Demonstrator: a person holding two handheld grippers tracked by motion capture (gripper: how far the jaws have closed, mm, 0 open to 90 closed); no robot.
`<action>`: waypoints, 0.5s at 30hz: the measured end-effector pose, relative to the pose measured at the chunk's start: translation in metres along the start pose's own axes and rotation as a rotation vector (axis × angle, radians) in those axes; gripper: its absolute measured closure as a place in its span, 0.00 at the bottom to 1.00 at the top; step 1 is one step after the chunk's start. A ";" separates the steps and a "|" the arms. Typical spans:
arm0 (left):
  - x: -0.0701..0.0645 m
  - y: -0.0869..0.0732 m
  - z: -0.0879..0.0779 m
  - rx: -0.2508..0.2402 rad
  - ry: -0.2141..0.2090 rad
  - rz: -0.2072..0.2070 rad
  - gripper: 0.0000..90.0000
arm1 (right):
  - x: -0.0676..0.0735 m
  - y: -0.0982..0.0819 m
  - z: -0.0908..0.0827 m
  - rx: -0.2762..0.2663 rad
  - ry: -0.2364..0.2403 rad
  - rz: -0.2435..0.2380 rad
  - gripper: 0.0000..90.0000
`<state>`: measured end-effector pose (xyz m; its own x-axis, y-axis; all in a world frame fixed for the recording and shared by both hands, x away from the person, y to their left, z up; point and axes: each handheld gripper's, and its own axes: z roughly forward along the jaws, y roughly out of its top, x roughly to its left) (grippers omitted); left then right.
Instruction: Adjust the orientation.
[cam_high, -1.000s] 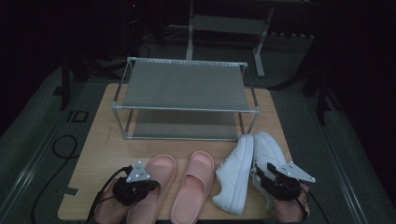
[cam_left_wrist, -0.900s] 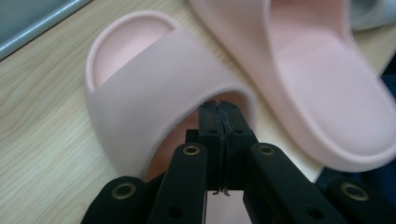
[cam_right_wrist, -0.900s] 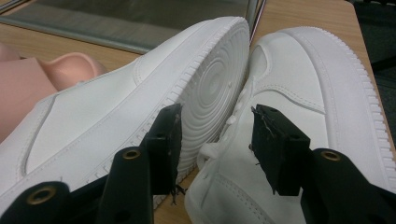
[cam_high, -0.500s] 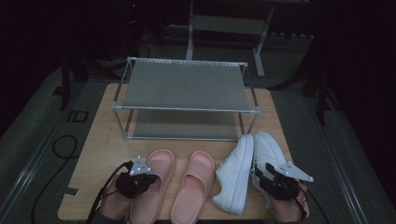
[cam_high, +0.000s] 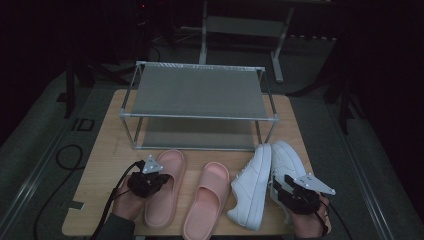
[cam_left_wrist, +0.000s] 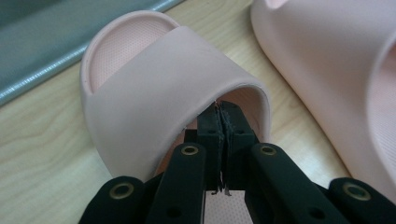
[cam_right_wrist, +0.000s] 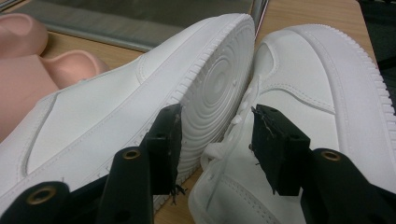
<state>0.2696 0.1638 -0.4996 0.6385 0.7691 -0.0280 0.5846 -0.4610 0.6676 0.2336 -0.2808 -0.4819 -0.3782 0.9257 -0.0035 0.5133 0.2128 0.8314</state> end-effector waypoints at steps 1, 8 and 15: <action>0.002 0.002 0.001 0.000 -0.001 -0.002 0.97 | 0.000 0.000 0.000 0.000 0.000 0.000 0.58; 0.008 0.008 0.007 0.002 -0.001 0.008 0.97 | 0.000 0.000 0.001 0.001 0.000 0.001 0.58; 0.012 0.010 0.009 -0.005 0.014 0.008 0.97 | 0.000 -0.001 0.001 0.002 0.001 0.000 0.58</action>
<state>0.2877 0.1642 -0.5003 0.6365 0.7712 -0.0121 0.5766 -0.4653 0.6716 0.2338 -0.2810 -0.4828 -0.3784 0.9256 -0.0028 0.5148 0.2129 0.8304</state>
